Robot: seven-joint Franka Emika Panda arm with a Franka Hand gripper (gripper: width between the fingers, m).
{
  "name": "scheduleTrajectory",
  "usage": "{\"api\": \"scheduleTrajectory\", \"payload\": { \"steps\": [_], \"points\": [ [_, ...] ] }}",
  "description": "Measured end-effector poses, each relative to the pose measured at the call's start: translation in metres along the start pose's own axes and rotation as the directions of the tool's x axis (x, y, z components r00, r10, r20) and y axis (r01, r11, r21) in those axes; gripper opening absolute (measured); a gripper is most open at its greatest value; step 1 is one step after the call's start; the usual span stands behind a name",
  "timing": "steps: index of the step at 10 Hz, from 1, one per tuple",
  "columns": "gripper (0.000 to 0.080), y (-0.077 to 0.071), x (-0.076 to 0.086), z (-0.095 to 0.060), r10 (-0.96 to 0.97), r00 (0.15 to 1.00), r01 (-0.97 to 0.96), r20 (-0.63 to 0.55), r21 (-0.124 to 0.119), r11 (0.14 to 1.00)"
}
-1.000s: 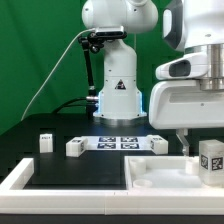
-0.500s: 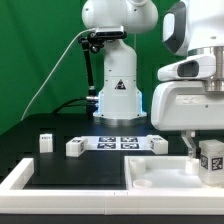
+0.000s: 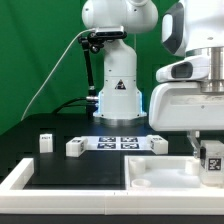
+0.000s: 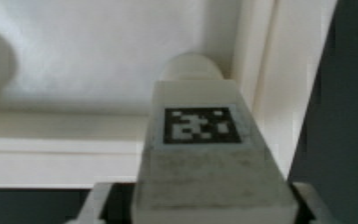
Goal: Assemble one leg
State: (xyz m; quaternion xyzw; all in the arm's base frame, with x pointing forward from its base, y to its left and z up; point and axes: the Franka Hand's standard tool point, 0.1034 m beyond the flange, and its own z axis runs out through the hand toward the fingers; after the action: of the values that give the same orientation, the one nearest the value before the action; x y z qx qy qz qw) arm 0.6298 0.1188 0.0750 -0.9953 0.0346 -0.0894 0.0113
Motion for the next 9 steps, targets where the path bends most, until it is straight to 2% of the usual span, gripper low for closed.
{"api": "scheduleTrajectory", "payload": {
  "steps": [2, 4, 5, 6, 9],
  "points": [
    [0.0291, 0.0034, 0.0015, 0.0020, 0.347, 0.938, -0.347, -0.005, 0.009, 0.938],
    [0.0291, 0.0076, 0.0018, 0.0030, 0.603, 0.797, -0.603, -0.018, -0.006, 0.798],
    [0.0292, 0.0096, 0.0012, 0.0030, 0.719, 0.695, -0.719, -0.022, -0.013, 0.695],
    [0.0292, 0.0099, 0.0008, 0.0033, 0.756, 0.655, -0.756, -0.024, -0.014, 0.654],
    [0.0295, 0.0099, 0.0008, 0.0033, 0.756, 0.655, -0.756, -0.024, -0.014, 0.654]
  ]
}}
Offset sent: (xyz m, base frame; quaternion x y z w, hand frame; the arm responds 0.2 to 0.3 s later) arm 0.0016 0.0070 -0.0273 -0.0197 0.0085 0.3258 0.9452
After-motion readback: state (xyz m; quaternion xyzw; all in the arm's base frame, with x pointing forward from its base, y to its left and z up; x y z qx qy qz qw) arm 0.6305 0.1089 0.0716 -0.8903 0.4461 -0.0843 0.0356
